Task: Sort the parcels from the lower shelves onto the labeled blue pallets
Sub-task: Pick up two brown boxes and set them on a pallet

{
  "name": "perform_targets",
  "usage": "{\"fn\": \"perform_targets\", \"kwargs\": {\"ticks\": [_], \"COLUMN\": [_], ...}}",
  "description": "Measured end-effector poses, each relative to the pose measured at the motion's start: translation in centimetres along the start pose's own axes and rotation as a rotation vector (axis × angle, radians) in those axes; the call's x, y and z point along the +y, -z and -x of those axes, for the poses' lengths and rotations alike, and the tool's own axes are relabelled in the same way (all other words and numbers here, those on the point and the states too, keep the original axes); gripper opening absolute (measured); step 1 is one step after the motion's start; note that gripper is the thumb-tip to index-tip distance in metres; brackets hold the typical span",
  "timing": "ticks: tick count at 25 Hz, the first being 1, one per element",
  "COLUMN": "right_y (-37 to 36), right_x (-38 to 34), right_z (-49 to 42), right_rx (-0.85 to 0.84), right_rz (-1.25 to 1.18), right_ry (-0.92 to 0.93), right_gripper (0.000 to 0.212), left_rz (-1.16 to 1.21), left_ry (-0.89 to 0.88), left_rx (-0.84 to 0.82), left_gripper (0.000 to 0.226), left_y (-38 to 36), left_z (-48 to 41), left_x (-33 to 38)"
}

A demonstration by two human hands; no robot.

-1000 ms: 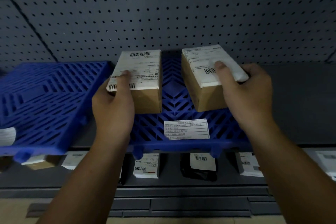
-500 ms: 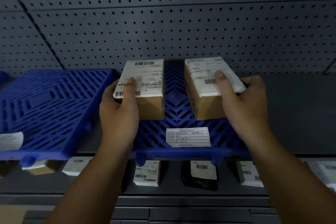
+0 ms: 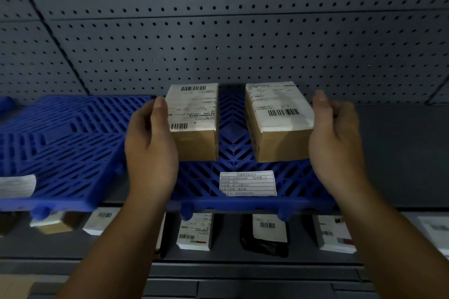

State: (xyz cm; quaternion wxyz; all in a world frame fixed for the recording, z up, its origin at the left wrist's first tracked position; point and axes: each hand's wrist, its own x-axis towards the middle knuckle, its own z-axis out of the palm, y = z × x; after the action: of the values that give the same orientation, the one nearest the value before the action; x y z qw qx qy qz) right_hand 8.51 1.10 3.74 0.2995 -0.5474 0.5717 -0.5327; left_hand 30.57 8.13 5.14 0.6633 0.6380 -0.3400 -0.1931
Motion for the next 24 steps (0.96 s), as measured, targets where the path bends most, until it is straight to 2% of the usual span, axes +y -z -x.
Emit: {"fn": "perform_targets", "kwargs": {"ticks": [2,5,7,10,14,19,24], "right_y": [1.0,2.6,3.5,5.1,8.1,13.0,20.0], "right_x": [-0.2,-0.4,-0.4,-0.4,0.2,1.2,2.8], "right_z": [0.3,1.2,1.9,3.5,6.3,9.0,9.9], "right_rx": [0.007,0.054,0.071,0.095,0.13,0.185,0.301], "right_rz": [0.068,0.146,0.203,0.297,0.448,0.622,0.638], "right_ry": [0.08,0.218,0.279,0.316,0.316,0.256,0.211], "right_gripper": [0.052,0.049,0.049,0.049,0.05,0.05,0.044], "left_rz": [-0.026,-0.05,-0.068,-0.02,-0.054,-0.219,-0.17], "left_ry": [-0.126,-0.275,-0.359,-0.409,-0.433,-0.534,-0.55], "left_rx": [0.013,0.014,-0.006,-0.06,-0.236,-0.567,-0.729], "left_gripper": [0.025,0.045,0.047,0.046,0.04,0.037,0.027], "left_y": [0.7,1.1,0.6,-0.2,-1.0,-4.0,-9.3], "left_z": [0.7,2.5,3.9,5.8,7.4,10.1,14.5], "left_x": [0.7,1.2,1.6,2.3,2.4,2.5,3.5]}}
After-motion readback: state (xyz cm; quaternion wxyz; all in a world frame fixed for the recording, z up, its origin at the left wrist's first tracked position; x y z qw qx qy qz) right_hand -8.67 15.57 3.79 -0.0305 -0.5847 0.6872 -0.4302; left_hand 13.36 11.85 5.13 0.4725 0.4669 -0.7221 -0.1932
